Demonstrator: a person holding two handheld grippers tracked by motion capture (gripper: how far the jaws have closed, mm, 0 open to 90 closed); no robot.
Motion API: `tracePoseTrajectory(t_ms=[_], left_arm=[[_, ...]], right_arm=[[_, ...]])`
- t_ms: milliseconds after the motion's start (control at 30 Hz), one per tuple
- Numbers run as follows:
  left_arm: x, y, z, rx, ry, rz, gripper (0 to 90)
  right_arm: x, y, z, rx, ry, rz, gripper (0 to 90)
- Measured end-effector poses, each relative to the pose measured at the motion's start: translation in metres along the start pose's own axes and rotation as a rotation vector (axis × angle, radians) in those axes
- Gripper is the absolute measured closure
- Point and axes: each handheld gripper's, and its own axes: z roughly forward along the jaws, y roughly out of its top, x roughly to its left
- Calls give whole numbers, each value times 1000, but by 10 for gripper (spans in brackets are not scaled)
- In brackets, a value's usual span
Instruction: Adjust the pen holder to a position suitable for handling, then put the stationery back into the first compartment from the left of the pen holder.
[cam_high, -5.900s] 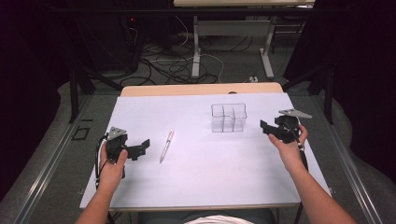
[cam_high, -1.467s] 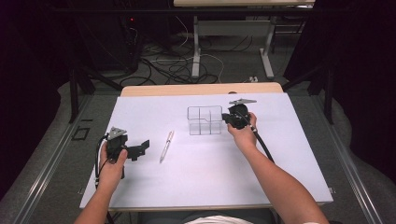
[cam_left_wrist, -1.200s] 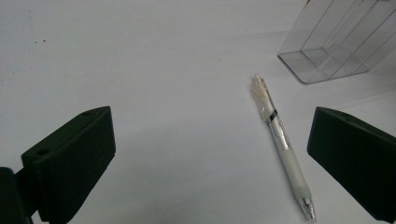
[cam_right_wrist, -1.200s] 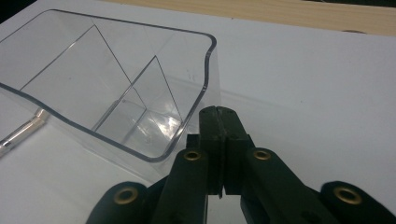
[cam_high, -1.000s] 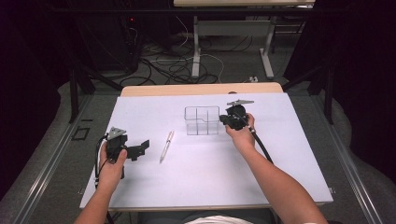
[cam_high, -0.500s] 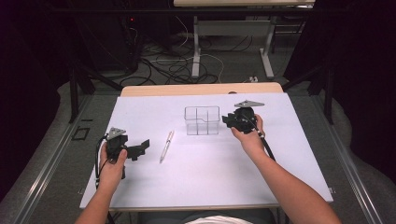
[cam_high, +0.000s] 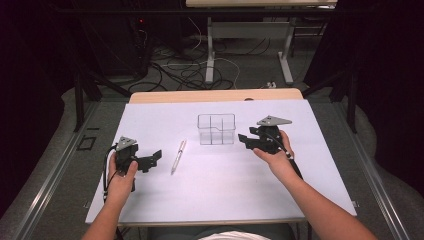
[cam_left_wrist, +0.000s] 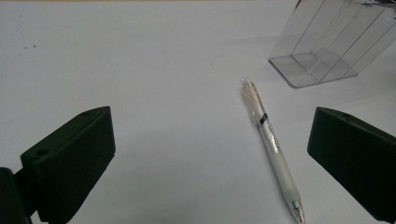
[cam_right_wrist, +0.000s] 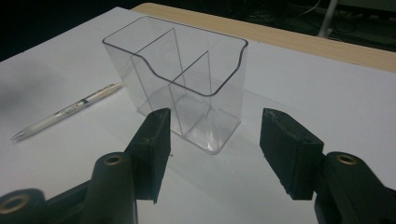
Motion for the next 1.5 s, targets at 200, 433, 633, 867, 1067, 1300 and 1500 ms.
tracePoseTrajectory(t_ms=[200, 433, 633, 867, 1067, 1300, 1500], left_arm=[[-1, 1, 0, -12, -8, -4, 1], [-6, 0, 1, -3, -19, 3, 2], [-16, 6, 0, -14, -4, 10, 20], [-25, 8, 6, 17, -8, 37, 70], [-29, 11, 12, 30, -7, 31, 119], [-37, 21, 21, 44, -12, 39, 184], [-39, 28, 21, 69, -14, 51, 276]], right_arm=[[-2, -9, -16, -23, 2, -52, 339], [-9, -21, -32, -6, 0, -39, 209], [-25, -40, -44, -22, -50, 7, 159], [-42, -45, -46, -25, -66, 31, 159], [-45, -47, -40, -3, -76, 54, 158], [-44, -45, -40, -13, -88, 54, 159], [-44, -45, -38, -7, -83, 53, 161]])
